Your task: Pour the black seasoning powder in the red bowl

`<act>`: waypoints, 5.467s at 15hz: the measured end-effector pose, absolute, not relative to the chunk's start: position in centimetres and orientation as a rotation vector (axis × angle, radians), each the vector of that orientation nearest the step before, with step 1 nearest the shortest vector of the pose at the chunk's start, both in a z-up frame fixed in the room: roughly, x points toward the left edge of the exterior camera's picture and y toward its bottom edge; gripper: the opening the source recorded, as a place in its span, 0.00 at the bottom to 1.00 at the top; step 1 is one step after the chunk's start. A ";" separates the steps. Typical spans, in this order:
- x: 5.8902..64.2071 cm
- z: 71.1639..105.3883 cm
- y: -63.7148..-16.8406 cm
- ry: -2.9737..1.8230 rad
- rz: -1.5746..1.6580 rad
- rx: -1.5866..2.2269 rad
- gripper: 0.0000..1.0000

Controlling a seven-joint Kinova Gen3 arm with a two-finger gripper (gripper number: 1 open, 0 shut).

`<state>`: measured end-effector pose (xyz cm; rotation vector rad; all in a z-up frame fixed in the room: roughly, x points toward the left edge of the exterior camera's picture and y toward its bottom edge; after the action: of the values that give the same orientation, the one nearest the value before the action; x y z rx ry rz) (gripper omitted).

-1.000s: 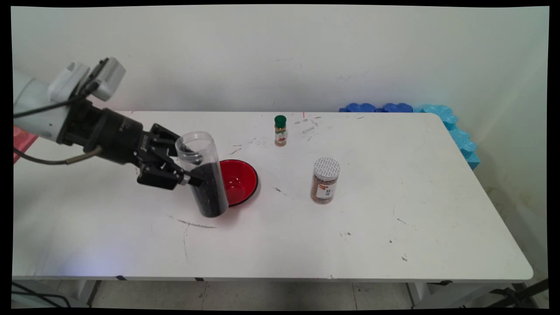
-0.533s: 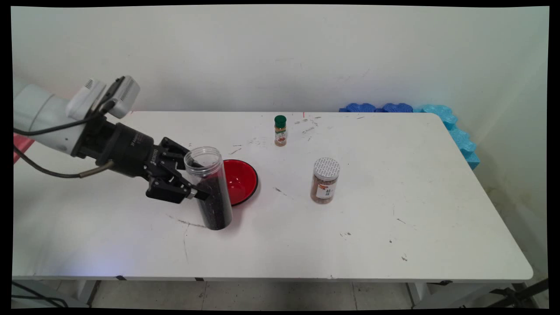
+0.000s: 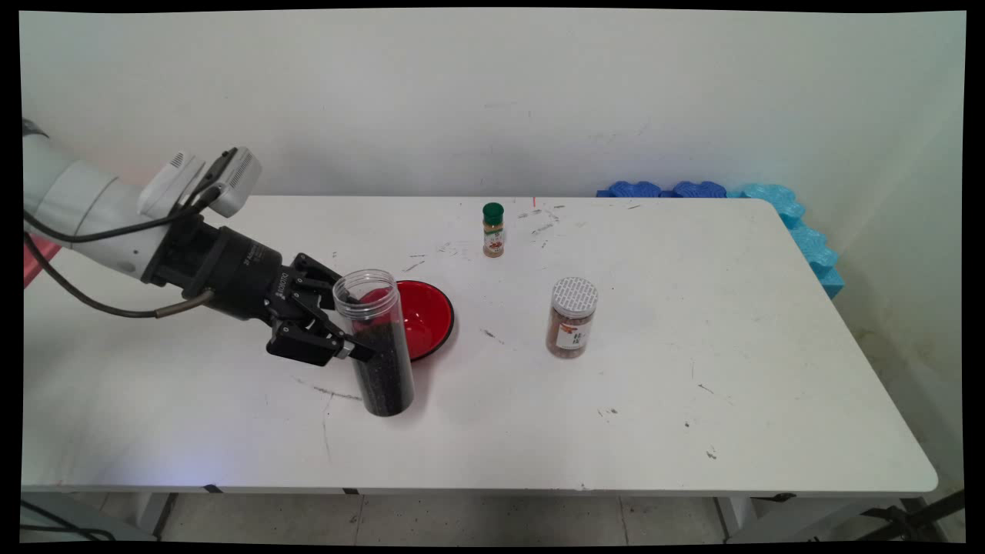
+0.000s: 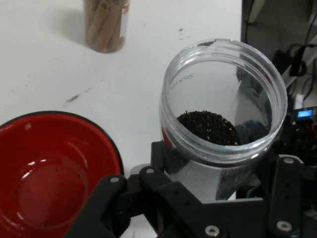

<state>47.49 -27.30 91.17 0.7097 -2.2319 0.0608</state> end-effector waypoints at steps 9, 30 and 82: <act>48.1 90.6 -29.0 -2.128 -0.087 0.933 0.00; 50.8 89.5 -31.7 -1.772 -0.316 1.435 0.00; 49.3 84.0 -33.3 -0.595 -1.047 2.201 0.00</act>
<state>49.32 -33.31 84.02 2.2013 -0.5954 -1.0468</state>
